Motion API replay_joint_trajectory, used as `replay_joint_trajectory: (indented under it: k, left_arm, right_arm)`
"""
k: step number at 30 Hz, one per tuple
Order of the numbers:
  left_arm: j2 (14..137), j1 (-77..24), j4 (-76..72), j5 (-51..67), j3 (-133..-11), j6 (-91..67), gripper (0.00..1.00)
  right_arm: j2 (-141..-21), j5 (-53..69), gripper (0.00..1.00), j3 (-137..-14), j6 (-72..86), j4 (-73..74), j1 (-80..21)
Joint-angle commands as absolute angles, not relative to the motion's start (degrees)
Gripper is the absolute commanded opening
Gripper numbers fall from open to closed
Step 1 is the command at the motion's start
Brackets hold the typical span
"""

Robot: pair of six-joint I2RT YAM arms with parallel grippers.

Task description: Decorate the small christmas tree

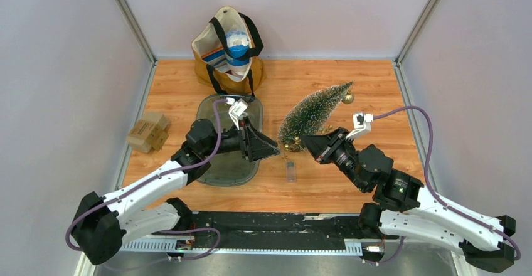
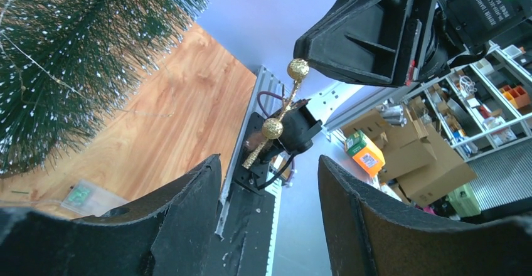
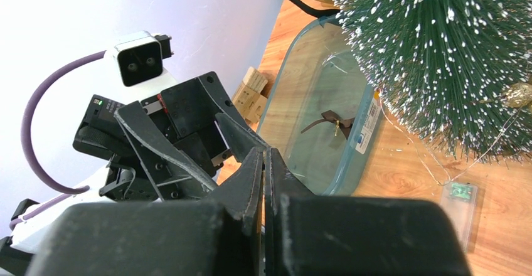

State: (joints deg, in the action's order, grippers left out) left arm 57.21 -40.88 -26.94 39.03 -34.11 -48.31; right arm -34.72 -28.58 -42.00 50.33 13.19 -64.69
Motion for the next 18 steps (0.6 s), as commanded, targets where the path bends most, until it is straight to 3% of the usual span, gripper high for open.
replay_joint_trajectory:
  k: [1, 12, 18]
  left_arm:
    - [59.3, -42.2, -32.3, 40.8, -34.6, -48.8, 0.64]
    - [62.9, -43.9, -34.7, 41.0, -35.3, -49.3, 0.48]
    - [62.9, -43.9, -34.7, 41.4, -35.5, -49.4, 0.32]
  right_arm:
    - [-34.5, -28.2, 0.00, -42.5, 51.2, 11.2, -64.4]
    - [-34.6, -27.6, 0.00, -42.5, 51.2, 10.7, -64.3]
    - [-34.8, -27.7, 0.00, -42.0, 51.5, 10.7, -64.2]
